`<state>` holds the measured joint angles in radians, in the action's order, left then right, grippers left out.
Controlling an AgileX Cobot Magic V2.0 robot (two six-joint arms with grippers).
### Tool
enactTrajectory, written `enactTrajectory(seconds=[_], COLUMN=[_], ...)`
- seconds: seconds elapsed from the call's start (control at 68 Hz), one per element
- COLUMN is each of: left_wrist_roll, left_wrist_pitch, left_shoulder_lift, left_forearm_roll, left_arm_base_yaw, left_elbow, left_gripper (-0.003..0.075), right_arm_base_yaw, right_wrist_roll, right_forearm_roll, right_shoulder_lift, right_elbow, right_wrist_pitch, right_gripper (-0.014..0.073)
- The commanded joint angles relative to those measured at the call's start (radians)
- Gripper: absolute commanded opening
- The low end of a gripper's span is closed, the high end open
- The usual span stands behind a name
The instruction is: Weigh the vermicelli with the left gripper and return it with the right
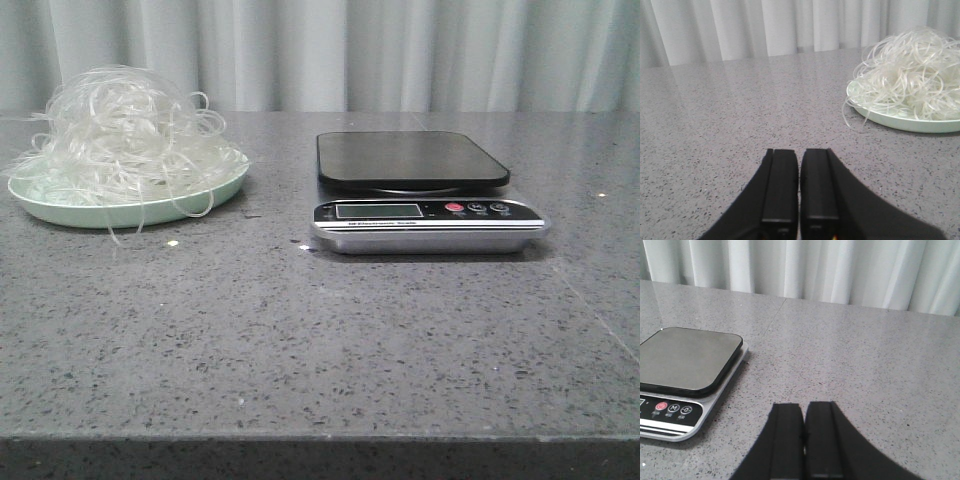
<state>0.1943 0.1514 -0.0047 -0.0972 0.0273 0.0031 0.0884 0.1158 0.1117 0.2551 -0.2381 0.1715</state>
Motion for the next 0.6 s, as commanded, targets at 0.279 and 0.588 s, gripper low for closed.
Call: enactTrajectory(seconds=[0.279,0.588], left_wrist_roll=[-0.012,-0.012], left_wrist_pitch=[-0.083,-0.081], left_shoulder_lift=[-0.021,-0.019], left_forearm_roll=[-0.002,-0.002], left_arm_base_yaw=[-0.003,-0.003], left_elbow=[0.007,0.007], left_gripper=[0.0137,0.0137], right_arm_base_yaw=[-0.117,-0.121], right_wrist_roll=[-0.019,-0.042], right_forearm_roll=[0.025,0.029], right_shoulder_lift=[-0.243,-0.282], right_elbow=[0.213,0.258], right_wrist_pitch=[-0.172,-0.172], right_gripper=[0.0151,0.0151])
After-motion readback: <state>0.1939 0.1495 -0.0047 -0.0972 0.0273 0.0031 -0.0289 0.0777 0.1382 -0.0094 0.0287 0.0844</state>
